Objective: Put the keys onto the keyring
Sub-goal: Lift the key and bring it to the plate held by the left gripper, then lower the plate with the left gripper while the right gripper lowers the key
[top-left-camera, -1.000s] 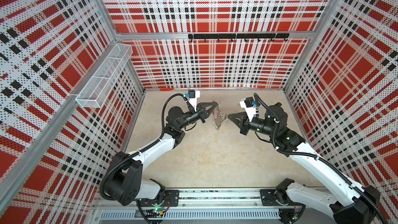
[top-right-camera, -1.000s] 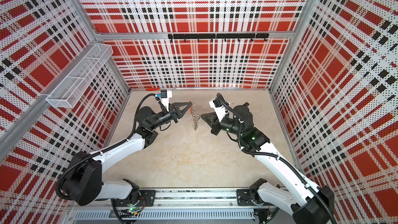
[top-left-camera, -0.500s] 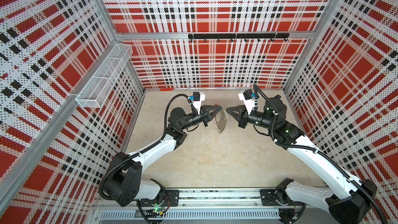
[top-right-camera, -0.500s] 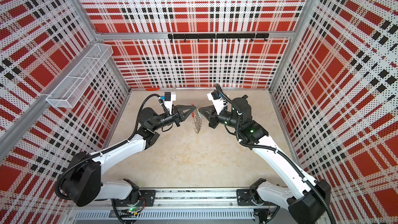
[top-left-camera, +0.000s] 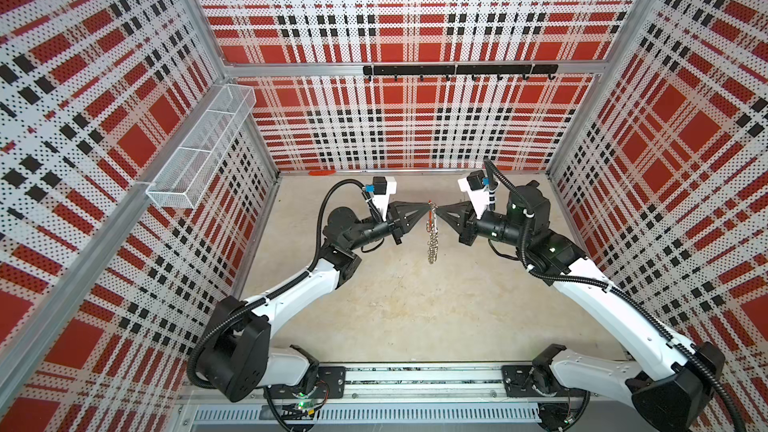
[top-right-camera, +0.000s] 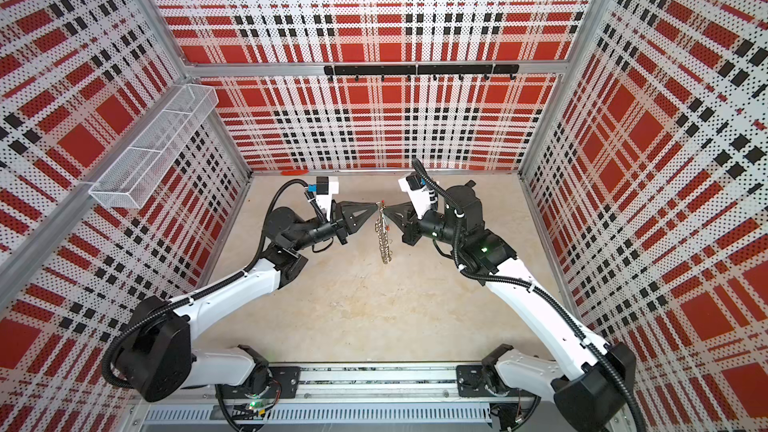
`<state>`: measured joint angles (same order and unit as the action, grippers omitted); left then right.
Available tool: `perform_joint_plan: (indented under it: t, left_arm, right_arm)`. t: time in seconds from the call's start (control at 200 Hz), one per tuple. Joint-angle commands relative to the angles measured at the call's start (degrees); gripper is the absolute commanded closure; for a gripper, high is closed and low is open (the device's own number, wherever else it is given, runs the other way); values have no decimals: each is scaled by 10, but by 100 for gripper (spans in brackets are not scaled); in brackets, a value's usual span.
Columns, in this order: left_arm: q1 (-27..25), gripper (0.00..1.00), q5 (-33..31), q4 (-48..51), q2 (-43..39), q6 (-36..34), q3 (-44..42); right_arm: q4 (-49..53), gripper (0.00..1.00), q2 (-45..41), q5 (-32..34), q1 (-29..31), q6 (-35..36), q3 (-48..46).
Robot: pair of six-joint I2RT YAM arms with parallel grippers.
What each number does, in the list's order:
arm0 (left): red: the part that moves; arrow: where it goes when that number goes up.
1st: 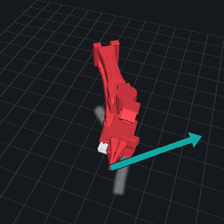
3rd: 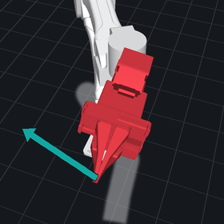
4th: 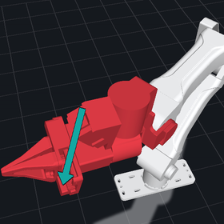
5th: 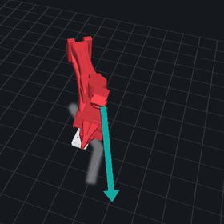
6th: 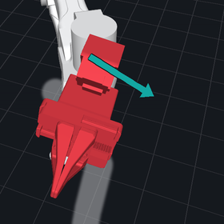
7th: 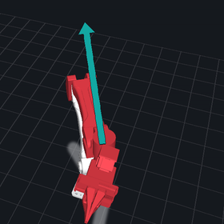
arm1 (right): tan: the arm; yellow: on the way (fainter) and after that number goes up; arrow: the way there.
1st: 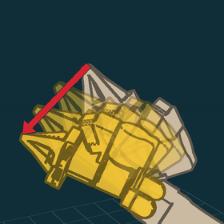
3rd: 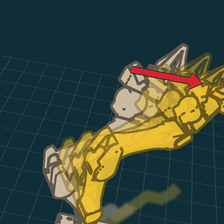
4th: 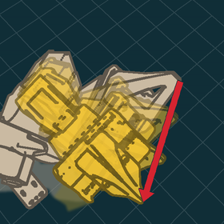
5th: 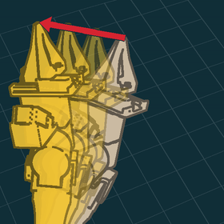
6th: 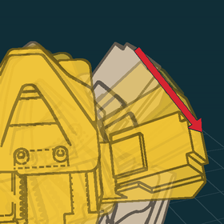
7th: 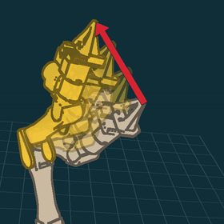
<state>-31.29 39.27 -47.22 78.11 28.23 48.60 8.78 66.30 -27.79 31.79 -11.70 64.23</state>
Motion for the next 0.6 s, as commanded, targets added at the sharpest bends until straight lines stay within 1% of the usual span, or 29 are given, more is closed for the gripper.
perform_joint_plan:
  t: [0.0, 0.251, 0.481, 0.596]
  left_arm:
    - [-5, 100, 10, -15, -2, -5, 23]
    - [-5, 100, 10, -7, 6, -4, 27]
    - [-7, 100, 14, -6, 9, -2, 31]
    - [-8, 100, 14, -6, 7, -3, 31]
  right_arm:
    - [-3, 100, 5, 0, -2, 5, 23]
    - [-10, 100, 2, 5, -2, 5, 28]
    - [-6, 100, 19, 8, -2, 0, 40]
    - [0, 100, 31, 22, -3, -8, 46]
